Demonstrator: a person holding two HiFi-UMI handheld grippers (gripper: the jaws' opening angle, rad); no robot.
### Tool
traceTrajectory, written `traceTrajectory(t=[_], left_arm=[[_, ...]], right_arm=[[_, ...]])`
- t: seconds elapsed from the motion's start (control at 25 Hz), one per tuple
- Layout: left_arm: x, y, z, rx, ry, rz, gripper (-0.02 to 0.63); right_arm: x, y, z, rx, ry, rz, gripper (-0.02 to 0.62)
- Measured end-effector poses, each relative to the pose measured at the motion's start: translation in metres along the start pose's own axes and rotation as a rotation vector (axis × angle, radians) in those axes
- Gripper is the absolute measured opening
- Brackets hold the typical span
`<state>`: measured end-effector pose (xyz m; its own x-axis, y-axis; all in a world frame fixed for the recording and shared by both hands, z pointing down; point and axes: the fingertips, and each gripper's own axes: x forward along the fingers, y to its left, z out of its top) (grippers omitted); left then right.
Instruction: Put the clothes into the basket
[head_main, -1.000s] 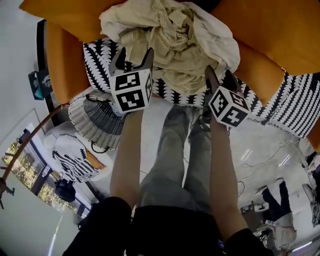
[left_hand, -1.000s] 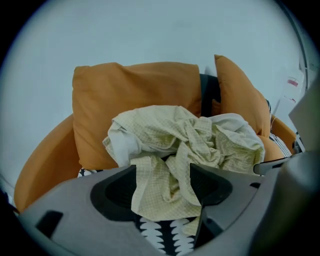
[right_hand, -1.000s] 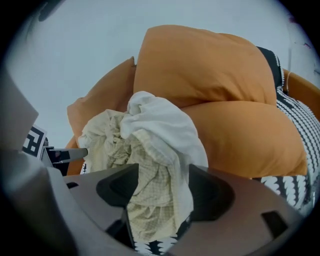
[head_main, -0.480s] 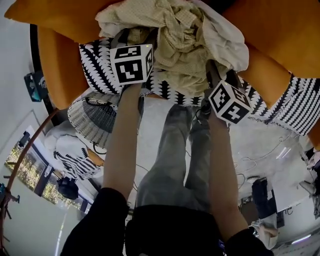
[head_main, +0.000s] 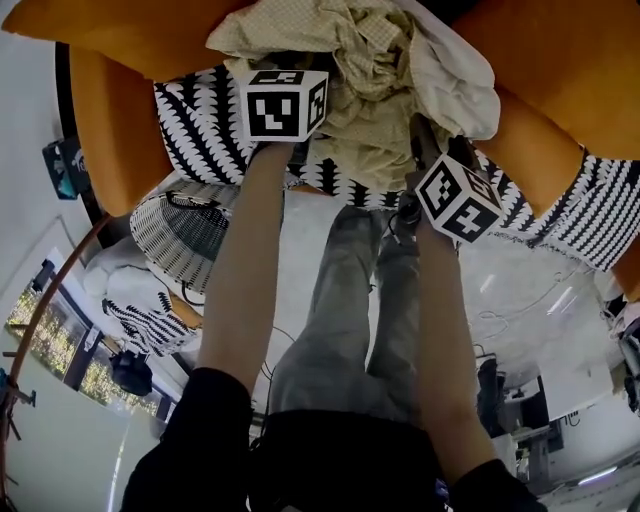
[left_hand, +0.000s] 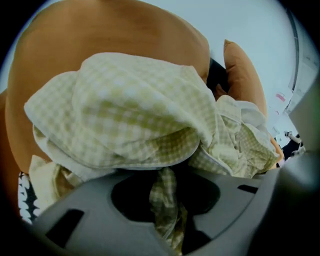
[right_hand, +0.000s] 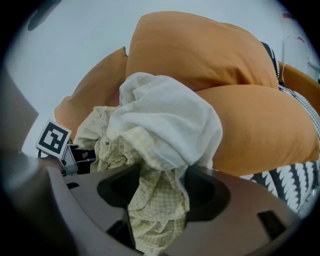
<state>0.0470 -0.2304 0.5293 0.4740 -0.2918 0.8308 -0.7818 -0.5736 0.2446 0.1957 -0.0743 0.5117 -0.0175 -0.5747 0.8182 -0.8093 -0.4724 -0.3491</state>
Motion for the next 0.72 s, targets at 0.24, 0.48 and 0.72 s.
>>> traceTrajectory(t=[0.24, 0.48, 0.72], left_arm=[[-0.008, -0.027, -0.007, 0.059, 0.031, -0.072, 0.049], [-0.041, -0.056, -0.013, 0.048, -0.044, -0.152, 0.044], [-0.081, -0.091, -0.029, 0.021, -0.12, -0.194, 0.04]], right_arm=[[0.001, 0.001, -0.008, 0.029, 0.044, 0.092, 0.115], [-0.006, 0.013, -0.008, -0.037, 0.065, 0.165, 0.028], [-0.04, 0.029, -0.002, -0.083, 0.008, 0.289, 0.026]])
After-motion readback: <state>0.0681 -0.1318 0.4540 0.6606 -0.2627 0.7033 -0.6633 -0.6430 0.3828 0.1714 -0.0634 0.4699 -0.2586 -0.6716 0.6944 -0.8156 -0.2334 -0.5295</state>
